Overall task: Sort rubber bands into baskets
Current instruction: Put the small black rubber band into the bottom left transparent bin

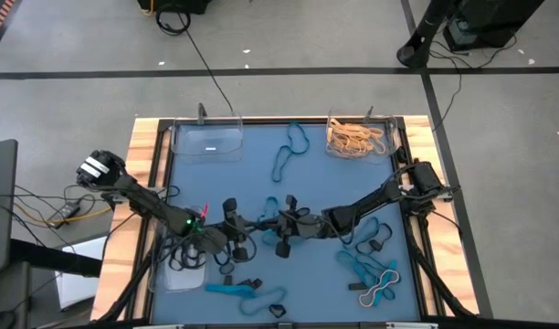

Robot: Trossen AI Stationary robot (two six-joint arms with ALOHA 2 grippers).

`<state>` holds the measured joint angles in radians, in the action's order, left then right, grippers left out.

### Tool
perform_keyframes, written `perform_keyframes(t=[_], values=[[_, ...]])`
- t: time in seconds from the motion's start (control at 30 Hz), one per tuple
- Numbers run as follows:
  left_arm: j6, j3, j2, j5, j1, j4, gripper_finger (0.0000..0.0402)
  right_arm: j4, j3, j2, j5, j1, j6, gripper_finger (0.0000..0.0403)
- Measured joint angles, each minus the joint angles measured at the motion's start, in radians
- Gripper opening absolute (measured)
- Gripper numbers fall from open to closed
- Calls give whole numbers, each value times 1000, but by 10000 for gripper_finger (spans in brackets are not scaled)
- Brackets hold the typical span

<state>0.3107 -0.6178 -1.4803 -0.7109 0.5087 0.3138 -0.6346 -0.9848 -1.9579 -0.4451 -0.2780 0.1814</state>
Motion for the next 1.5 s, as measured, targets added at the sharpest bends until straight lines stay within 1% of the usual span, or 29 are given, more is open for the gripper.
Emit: perform_keyframes(t=[0.03, 0.07, 0.2, 0.3, 0.4, 0.57, 0.67, 0.7, 0.8, 0.87, 0.93, 1.0, 1.1, 1.17, 1.33, 1.43, 1.5], values=[[0, 0, 0, 1, 0, 0, 19, 0, 0, 0, -4, -1, 0, 31], [0, 0, 0, 2, 0, 0, 12, 0, 0, 0, -9, -1, -1, 32], [0, 0, 11, 3, 0, -2, 11, 5, 0, 0, -23, 0, -52, 49], [1, 0, 35, 11, 2, -21, 6, 38, 0, 0, -27, 0, -78, 78], [19, 0, 77, 14, 2, -61, 5, 81, -1, 0, -28, 0, -70, 116], [103, 0, 149, 30, 2, -151, 4, 126, -5, 5, -39, 1, -22, 176], [155, 0, 184, 45, 6, -221, 4, 146, -5, 5, -41, 1, -19, 198], [171, 0, 203, 39, 10, -244, 4, 182, -2, 5, -39, 1, -19, 202], [220, -5, 264, 54, 21, -337, 3, 294, 6, 5, -35, 1, 15, 207], [226, 0, 308, 81, 26, -421, 3, 362, 3, 31, -56, 5, 42, 206], [257, -3, 366, 106, 32, -465, 3, 423, -2, 45, -68, 11, 60, 204], [295, -3, 424, 143, 37, -521, 3, 487, 4, 46, -70, 13, 71, 202], [352, -4, 502, 207, 43, -605, 2, 536, 3, 60, -65, 11, 74, 200], [401, -26, 544, 239, 51, -695, 2, 584, 0, 69, -59, 10, 78, 199], [532, -130, 572, 309, 72, -982, 2, 687, 2, 81, -60, 12, 106, 199], [603, -195, 562, 359, 87, -1127, 2, 734, 1, 88, -59, 9, 125, 197], [641, -233, 550, 391, 99, -1192, 2, 763, 2, 90, -57, 8, 134, 197]])
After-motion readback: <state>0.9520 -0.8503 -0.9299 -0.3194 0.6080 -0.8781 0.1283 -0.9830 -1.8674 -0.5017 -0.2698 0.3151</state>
